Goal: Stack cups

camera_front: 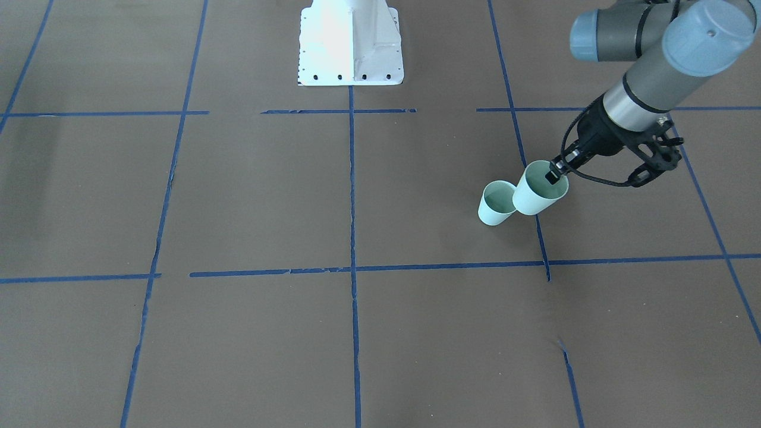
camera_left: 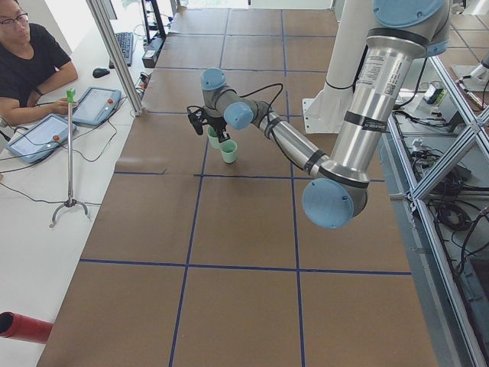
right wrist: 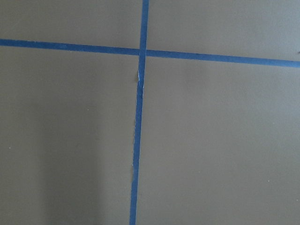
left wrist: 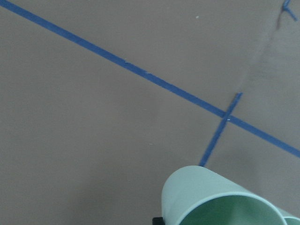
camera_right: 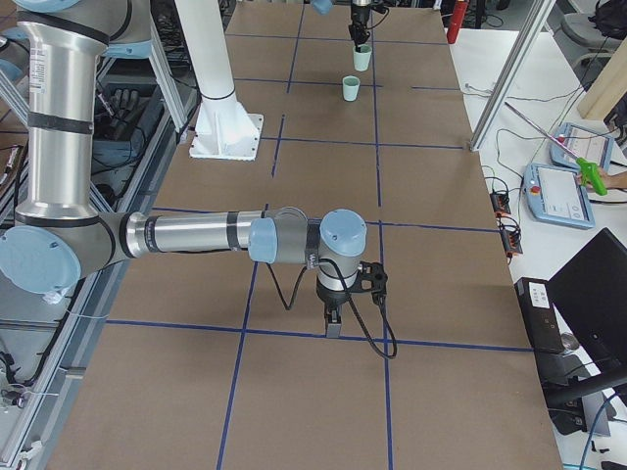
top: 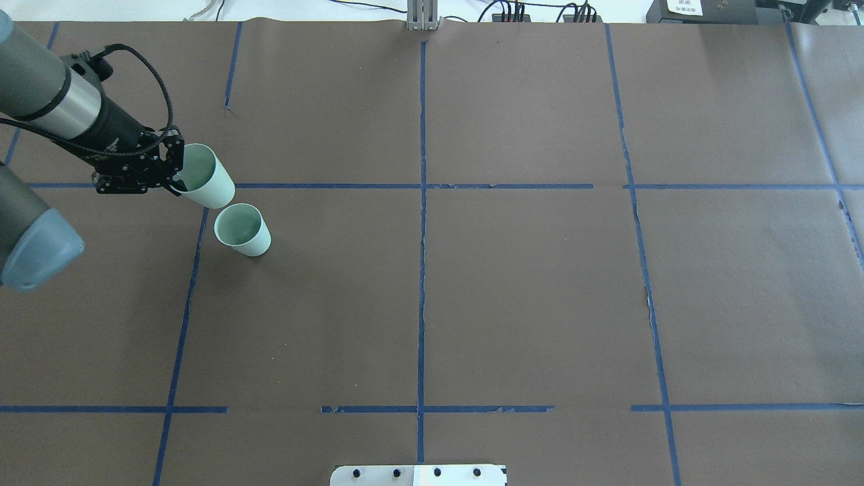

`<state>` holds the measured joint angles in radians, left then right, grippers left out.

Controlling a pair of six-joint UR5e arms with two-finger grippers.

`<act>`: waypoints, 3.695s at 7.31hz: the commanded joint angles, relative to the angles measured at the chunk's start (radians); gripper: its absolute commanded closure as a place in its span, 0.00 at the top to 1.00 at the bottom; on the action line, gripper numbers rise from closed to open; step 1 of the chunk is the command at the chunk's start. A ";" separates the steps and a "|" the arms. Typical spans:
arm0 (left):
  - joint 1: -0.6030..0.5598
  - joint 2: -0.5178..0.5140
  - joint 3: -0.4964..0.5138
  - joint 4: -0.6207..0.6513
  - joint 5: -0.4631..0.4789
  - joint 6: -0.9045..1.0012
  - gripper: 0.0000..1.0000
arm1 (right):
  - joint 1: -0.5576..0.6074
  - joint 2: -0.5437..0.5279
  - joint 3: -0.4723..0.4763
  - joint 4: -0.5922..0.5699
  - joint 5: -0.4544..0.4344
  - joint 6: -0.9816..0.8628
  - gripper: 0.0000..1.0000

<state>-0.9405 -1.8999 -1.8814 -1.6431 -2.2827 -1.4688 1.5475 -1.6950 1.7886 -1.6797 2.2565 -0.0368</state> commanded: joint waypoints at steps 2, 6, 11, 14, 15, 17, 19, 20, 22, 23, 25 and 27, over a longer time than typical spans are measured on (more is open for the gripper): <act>0.046 0.001 -0.012 0.006 0.003 -0.030 0.00 | 0.000 0.000 0.000 0.000 0.000 0.000 1.00; 0.061 0.002 0.018 0.005 0.031 -0.027 0.00 | 0.000 0.000 0.000 0.000 0.000 0.000 1.00; 0.074 0.002 0.018 0.005 0.031 -0.028 0.10 | 0.000 0.000 0.000 0.000 0.000 0.000 1.00; 0.074 0.004 0.019 0.005 0.031 -0.024 0.55 | 0.000 0.000 0.000 0.000 0.000 0.000 1.00; 0.072 0.005 0.015 0.005 0.031 -0.022 0.55 | 0.000 0.000 0.000 0.000 0.000 0.000 1.00; 0.051 0.085 -0.046 0.005 0.029 0.086 0.54 | 0.000 0.000 0.000 0.000 0.000 0.000 1.00; -0.094 0.267 -0.103 -0.001 0.023 0.395 0.54 | 0.000 0.000 0.000 0.000 0.000 0.000 1.00; -0.191 0.350 -0.113 -0.001 0.022 0.559 0.55 | 0.000 0.000 -0.002 0.000 -0.002 0.000 1.00; -0.332 0.462 -0.102 -0.001 0.022 0.906 0.56 | 0.000 0.000 0.000 0.000 -0.002 0.000 1.00; -0.425 0.496 -0.070 0.003 0.022 1.100 0.56 | 0.000 0.000 0.000 0.000 -0.002 0.000 1.00; -0.616 0.498 0.063 0.008 0.022 1.394 0.57 | 0.000 0.000 0.000 0.000 0.000 0.000 1.00; -0.714 0.487 0.129 0.009 0.020 1.508 0.58 | 0.000 0.000 0.000 0.000 0.000 0.000 1.00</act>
<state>-1.5860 -1.4089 -1.7958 -1.6354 -2.2614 -0.0474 1.5478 -1.6951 1.7886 -1.6797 2.2564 -0.0368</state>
